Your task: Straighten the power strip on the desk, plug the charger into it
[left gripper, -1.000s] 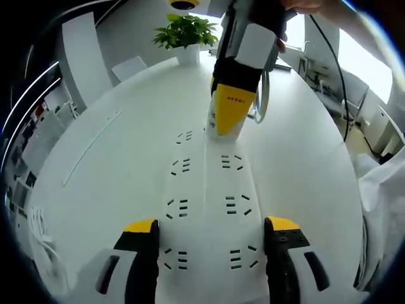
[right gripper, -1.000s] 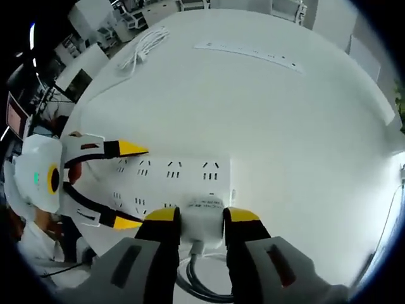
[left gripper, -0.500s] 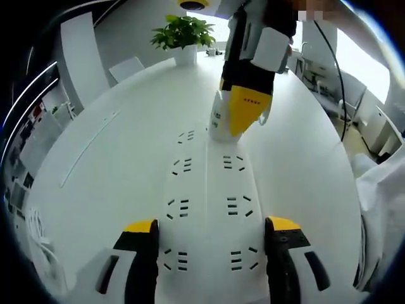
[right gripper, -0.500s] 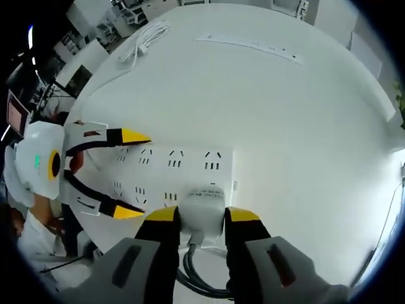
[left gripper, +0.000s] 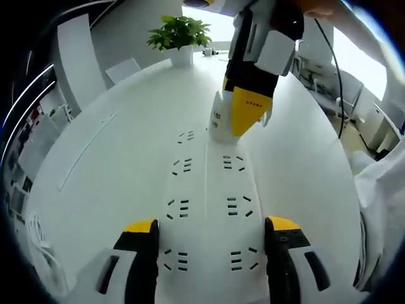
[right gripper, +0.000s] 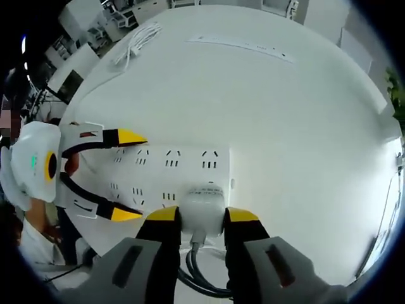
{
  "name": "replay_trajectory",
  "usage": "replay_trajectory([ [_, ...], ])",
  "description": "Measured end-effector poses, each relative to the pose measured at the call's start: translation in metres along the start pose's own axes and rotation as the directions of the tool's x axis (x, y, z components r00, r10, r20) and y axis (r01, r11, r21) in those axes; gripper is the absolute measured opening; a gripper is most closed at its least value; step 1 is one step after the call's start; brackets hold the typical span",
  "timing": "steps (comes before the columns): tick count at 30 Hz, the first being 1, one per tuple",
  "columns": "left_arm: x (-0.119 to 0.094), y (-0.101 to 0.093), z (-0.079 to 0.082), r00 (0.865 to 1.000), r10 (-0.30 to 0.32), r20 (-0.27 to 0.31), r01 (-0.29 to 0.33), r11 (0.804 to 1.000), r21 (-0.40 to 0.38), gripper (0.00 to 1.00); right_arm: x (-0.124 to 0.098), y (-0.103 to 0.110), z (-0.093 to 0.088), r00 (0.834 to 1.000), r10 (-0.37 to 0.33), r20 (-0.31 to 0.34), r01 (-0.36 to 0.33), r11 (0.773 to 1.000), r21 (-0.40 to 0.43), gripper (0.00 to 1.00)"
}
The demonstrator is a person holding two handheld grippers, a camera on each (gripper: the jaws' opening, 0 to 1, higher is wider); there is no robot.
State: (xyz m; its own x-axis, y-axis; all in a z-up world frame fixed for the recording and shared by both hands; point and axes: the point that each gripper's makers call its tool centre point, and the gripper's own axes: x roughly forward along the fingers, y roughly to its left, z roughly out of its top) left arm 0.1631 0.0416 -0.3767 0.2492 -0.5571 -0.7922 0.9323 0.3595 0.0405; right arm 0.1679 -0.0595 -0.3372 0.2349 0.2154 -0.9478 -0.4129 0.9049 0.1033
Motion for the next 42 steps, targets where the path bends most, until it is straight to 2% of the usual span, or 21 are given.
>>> replay_trajectory([
  [12,0.001,-0.003,0.002,1.0,-0.021,0.01,0.021,0.999,0.03,0.69,-0.002,0.001,-0.008,1.0,-0.003,0.014,0.002,1.0,0.008,0.25],
  [17,0.002,-0.003,0.002,1.0,-0.021,0.009,0.02,0.999,0.03,0.69,-0.001,-0.003,-0.002,0.999,0.044,0.017,-0.045,0.999,0.012,0.26],
  [21,0.002,-0.002,0.002,1.0,-0.021,0.013,0.02,0.999,0.03,0.69,-0.005,-0.004,0.003,0.994,0.097,0.042,-0.1,0.993,0.058,0.26],
  [22,0.002,-0.002,0.002,1.0,-0.021,0.013,0.02,0.999,0.03,0.69,-0.01,-0.005,0.011,0.991,0.114,0.077,-0.119,0.99,0.069,0.26],
  [23,0.002,-0.002,0.002,1.0,-0.021,0.013,0.021,0.999,0.03,0.69,-0.02,-0.006,0.024,0.98,0.146,0.134,-0.158,0.984,0.081,0.26],
  [24,0.002,-0.002,0.002,1.0,-0.021,0.013,0.021,0.999,0.029,0.69,-0.028,-0.003,0.028,0.972,0.174,0.161,-0.191,0.977,0.095,0.26],
  [27,0.002,-0.002,0.002,1.0,-0.021,0.011,0.02,0.999,0.029,0.69,-0.047,0.006,0.042,0.938,0.272,0.217,-0.289,0.956,0.05,0.28],
  [29,0.002,-0.002,0.002,1.0,-0.019,0.012,0.019,0.999,0.027,0.69,-0.053,0.006,0.043,0.934,0.273,0.231,-0.287,0.957,0.031,0.29],
  [30,0.002,-0.002,0.002,1.0,-0.019,0.012,0.018,0.999,0.026,0.69,-0.061,0.007,0.046,0.927,0.284,0.245,-0.274,0.959,-0.075,0.29],
  [31,0.002,-0.002,0.002,1.0,-0.019,0.011,0.018,0.999,0.026,0.69,-0.064,0.01,0.047,0.922,0.296,0.251,-0.27,0.954,-0.133,0.29],
  [33,0.002,-0.002,0.002,1.0,-0.018,0.01,0.018,1.0,0.025,0.69,-0.069,0.016,0.046,0.913,0.321,0.254,-0.275,0.941,-0.199,0.28],
  [35,0.002,-0.002,0.003,1.0,-0.018,0.011,0.018,1.0,0.025,0.69,-0.074,0.021,0.048,0.901,0.333,0.278,-0.237,0.915,-0.326,0.29],
  [36,0.002,-0.002,0.003,1.0,-0.018,0.011,0.018,1.0,0.025,0.69,-0.074,0.02,0.047,0.905,0.315,0.287,-0.187,0.899,-0.397,0.29],
  [37,0.002,-0.002,0.003,1.0,-0.018,0.011,0.018,1.0,0.025,0.69,-0.074,0.02,0.047,0.908,0.31,0.283,-0.165,0.884,-0.438,0.3],
  [38,0.002,-0.002,0.002,1.0,-0.018,0.01,0.018,1.0,0.025,0.69,-0.074,0.021,0.044,0.91,0.306,0.28,-0.13,0.85,-0.51,0.31],
  [39,0.002,-0.002,0.002,1.0,-0.018,0.01,0.018,1.0,0.025,0.69,-0.072,0.021,0.041,0.918,0.3,0.259,-0.075,0.774,-0.629,0.35],
  [41,0.002,-0.002,0.002,1.0,-0.018,0.01,0.018,1.0,0.024,0.69,-0.068,0.016,0.038,0.937,0.261,0.233,-0.012,0.691,-0.723,0.4],
  [42,0.002,-0.002,0.002,1.0,-0.018,0.01,0.017,1.0,0.023,0.69,-0.063,0.011,0.033,0.958,0.216,0.19,0.044,0.544,-0.838,0.4],
])
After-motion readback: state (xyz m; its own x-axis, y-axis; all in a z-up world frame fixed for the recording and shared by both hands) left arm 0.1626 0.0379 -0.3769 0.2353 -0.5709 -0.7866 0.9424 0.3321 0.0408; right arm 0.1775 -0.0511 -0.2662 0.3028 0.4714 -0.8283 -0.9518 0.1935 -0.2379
